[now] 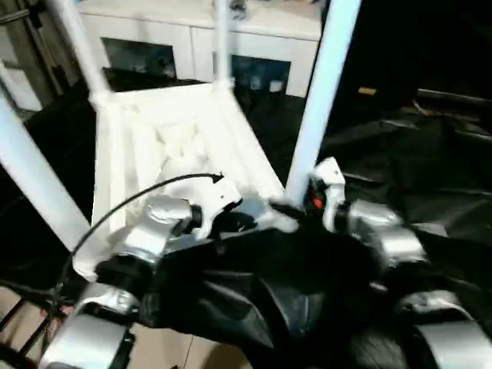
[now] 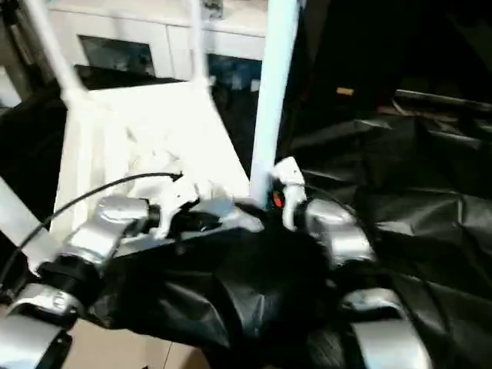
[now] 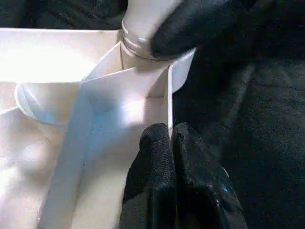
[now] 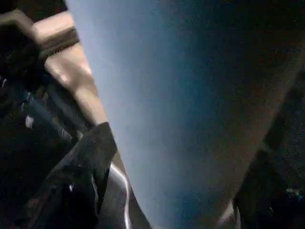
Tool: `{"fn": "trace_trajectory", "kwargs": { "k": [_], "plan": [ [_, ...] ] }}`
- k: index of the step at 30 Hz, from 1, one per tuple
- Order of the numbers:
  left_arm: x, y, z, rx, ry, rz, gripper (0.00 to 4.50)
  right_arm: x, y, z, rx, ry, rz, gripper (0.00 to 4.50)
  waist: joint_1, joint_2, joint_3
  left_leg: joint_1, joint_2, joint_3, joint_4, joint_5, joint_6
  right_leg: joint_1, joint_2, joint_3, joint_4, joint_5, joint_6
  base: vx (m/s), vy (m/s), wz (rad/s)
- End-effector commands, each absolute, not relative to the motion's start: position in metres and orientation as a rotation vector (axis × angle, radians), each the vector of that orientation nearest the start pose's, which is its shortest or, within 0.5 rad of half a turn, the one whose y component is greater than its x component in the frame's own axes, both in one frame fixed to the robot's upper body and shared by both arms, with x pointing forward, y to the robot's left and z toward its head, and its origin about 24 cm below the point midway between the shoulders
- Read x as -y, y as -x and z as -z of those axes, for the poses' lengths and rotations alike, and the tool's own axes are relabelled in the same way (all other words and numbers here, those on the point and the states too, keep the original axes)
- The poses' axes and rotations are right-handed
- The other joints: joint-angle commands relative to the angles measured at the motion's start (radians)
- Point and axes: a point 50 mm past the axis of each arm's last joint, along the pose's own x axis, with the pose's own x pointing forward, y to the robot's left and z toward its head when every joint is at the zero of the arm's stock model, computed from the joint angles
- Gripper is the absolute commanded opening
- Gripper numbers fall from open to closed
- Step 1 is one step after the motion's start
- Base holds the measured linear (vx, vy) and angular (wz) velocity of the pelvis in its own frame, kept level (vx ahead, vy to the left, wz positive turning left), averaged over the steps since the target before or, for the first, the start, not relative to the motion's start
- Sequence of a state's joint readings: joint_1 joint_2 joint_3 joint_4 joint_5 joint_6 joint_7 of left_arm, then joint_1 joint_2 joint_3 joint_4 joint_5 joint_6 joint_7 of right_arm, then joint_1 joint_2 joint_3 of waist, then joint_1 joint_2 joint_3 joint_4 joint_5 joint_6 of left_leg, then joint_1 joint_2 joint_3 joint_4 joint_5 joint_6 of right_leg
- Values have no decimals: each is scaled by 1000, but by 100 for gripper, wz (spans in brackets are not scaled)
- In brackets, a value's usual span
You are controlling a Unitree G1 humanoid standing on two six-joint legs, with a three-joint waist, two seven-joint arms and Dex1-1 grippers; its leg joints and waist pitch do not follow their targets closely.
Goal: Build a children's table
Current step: Rotate leg to tighten
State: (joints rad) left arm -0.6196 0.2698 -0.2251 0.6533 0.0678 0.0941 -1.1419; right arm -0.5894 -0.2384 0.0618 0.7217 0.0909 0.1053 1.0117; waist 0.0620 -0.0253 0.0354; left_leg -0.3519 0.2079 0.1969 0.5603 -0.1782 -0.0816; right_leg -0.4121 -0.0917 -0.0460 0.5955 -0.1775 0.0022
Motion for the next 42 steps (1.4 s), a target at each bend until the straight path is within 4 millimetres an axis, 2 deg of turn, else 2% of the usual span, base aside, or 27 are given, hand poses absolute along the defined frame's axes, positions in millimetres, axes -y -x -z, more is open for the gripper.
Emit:
{"fn": "trace_trajectory", "kwargs": {
  "k": [1,5,6,7,10,12,16,17,23,25,27,28,30,32,35,36,37,40,41,42],
  "plan": [
    [-98,-317,-53,-364,-357,1426,0,124,-316,-25,-436,95,-1164,354,8,5,-53,0,22,-1,-51,-196,80,56,-37,27,-56,-101,-272,0,0,0],
    [-108,-320,-55,-385,-380,1438,0,126,-312,-27,-444,84,-1215,354,7,5,-50,3,24,-3,-57,-252,51,53,-38,28,-64,-183,-251,0,0,0],
    [-109,-321,-56,-386,-381,1438,0,126,-311,-27,-445,83,-1227,354,8,5,-50,3,24,-4,-57,-252,44,53,-39,29,-63,-182,-249,0,0,0],
    [-110,-322,-56,-387,-383,1437,0,126,-310,-27,-446,82,-1229,328,9,5,-51,5,24,-3,-56,-250,43,52,-38,29,-63,-175,-251,0,0,0],
    [-113,-324,-59,-387,-391,1439,0,124,-310,-27,-443,74,-1233,316,15,7,-52,5,23,-3,-56,-234,42,52,-37,29,-59,-148,-256,0,0,0],
    [-113,-324,-59,-388,-391,1439,0,124,-310,-27,-442,68,-1233,280,19,6,-53,5,23,-3,-55,-225,44,53,-38,29,-57,-129,-261,0,0,0],
    [-112,-323,-57,-387,-389,1446,0,123,-310,-28,-440,66,-1231,263,23,5,-52,4,23,-2,-55,-220,44,54,-39,29,-57,-124,-262,0,0,0],
    [-112,-323,-57,-389,-387,1446,0,123,-311,-28,-441,65,-1231,260,23,2,-53,3,23,-2,-54,-219,44,55,-39,29,-57,-128,-259,0,0,0],
    [-114,-325,-55,-396,-382,1409,0,122,-309,-25,-450,58,-1219,259,24,6,-53,3,23,-3,-54,-216,43,54,-38,29,-56,-126,-258,0,0,0],
    [-114,-328,-53,-394,-376,1351,0,120,-312,-22,-447,51,-1151,259,24,7,-51,4,23,-3,-55,-225,40,53,-39,29,-58,-137,-256,0,0,0],
    [-110,-333,-51,-394,-370,1277,0,118,-319,-17,-445,27,-1019,259,21,7,-45,7,22,-4,-61,-279,20,47,-40,30,-69,-239,-234,0,0,0],
    [-106,-335,-50,-392,-368,1237,0,115,-323,-14,-443,14,-931,259,16,7,-42,10,21,-8,-65,-316,2,43,-44,30,-78,-330,-210,0,0,0],
    [-102,-336,-49,-389,-362,1216,0,112,-325,-11,-456,-5,-877,258,10,6,-43,13,19,-16,-67,-346,-19,40,-47,31,-86,-421,-177,0,0,0],
    [-88,-336,-48,-375,-344,1178,0,100,-326,-4,-488,-45,-789,256,4,9,-43,11,18,-17,-69,-347,-16,39,-44,31,-89,-406,-168,0,0,0],
    [-74,-335,-48,-364,-329,1168,0,85,-326,-1,-503,-55,-734,253,-6,7,-42,8,16,-18,-70,-357,-16,39,-42,30,-89,-410,-166,0,0,0],
    [-74,-335,-48,-364,-329,1168,0,85,-326,-1,-503,-55,-734,253,-7,8,-42,8,17,-18,-70,-355,-16,37,-42,31,-90,-407,-165,0,0,0],
    [-62,-333,-49,-350,-314,1168,0,74,-326,1,-503,-45,-705,253,-9,11,-42,8,16,-17,-69,-352,-16,37,-42,32,-89,-401,-165,0,0,0],
    [-53,-331,-49,-336,-306,1173,0,64,-325,0,-483,-31,-724,253,-9,10,-44,7,14,-15,-67,-348,-6,38,-40,31,-91,-382,-164,0,0,0],
    [-51,-331,-49,-332,-306,1176,0,62,-325,-1,-476,-30,-734,309,-8,10,-44,7,14,-15,-67,-346,-2,38,-39,31,-91,-377,-165,0,0,0],
    [-50,-330,-50,-329,-305,1181,0,62,-326,-2,-463,-35,-740,323,-8,12,-45,4,15,-15,-68,-341,3,40,-40,31,-89,-365,-167,0,0,0]
  ]
}}
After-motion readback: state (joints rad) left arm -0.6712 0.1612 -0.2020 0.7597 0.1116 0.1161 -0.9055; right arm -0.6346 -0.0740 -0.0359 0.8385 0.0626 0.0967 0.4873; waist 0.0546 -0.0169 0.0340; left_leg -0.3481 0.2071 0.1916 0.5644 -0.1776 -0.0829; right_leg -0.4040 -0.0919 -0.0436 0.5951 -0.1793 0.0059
